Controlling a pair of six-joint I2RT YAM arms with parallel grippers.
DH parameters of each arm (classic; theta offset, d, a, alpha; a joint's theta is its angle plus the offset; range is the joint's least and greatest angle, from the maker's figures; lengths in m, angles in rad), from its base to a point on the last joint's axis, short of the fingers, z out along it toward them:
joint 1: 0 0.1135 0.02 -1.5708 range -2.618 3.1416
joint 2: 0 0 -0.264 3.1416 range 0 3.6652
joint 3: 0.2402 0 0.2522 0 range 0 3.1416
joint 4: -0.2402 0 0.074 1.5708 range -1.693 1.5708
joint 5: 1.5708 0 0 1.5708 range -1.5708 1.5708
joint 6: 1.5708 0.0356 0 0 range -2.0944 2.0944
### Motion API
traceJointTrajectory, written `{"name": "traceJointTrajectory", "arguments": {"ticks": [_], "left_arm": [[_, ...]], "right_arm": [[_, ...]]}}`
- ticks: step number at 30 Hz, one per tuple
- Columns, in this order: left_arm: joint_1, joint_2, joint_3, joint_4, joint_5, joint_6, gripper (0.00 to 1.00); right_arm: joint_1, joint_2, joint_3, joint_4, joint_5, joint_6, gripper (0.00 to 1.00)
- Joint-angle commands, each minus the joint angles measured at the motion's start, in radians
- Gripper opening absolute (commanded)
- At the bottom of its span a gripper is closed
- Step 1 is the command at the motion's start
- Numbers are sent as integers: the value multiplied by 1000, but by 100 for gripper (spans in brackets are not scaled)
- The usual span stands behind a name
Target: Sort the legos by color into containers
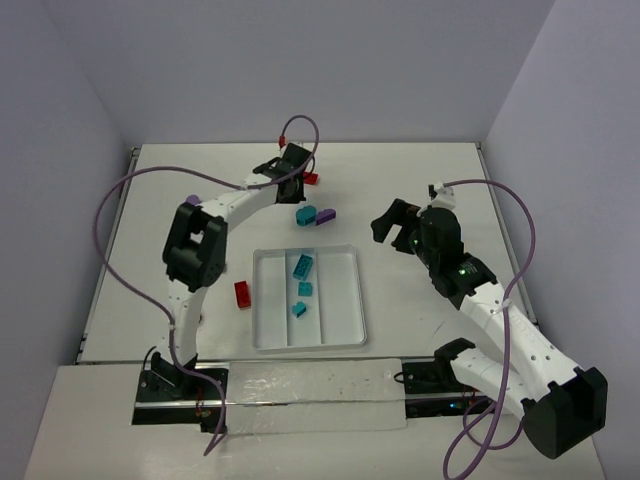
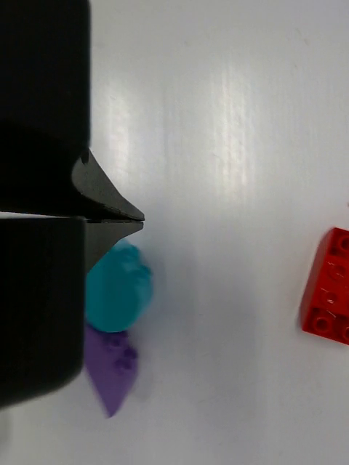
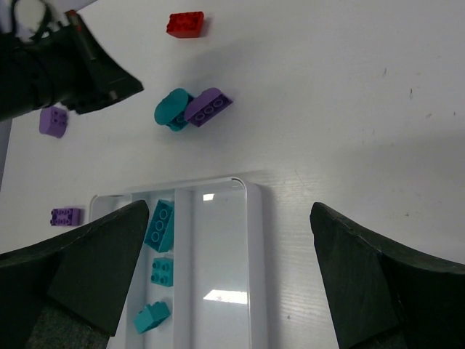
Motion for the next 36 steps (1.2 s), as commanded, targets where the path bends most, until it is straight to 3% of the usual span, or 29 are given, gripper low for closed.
{"name": "traceJointTrajectory", "arguments": {"ticks": [1,6,8,10,11,23,28,36], "left_arm": [[-11,-262,-119,69,15,-66,8],[-14,-321,-154,44,50,-79,27],[-18,-320,-147,27,90,-37,68],[-20,-312,-150,26,112,7,91],[-21,-306,-153,23,125,45,97],[-27,-170,-160,18,194,265,99],[-33,-124,-155,1,244,310,99],[-42,-30,-105,1,174,312,97]], "right_arm": [[-8,-13,11,53,-26,19,100],[-8,-25,7,52,-37,21,100],[-8,-27,9,48,-34,18,100],[-8,-27,13,40,-32,14,100],[-8,-27,15,38,-30,12,100],[-8,-19,24,27,-17,-5,100],[-8,-7,27,35,-19,-6,100],[-8,4,32,39,-30,-4,100]]}}
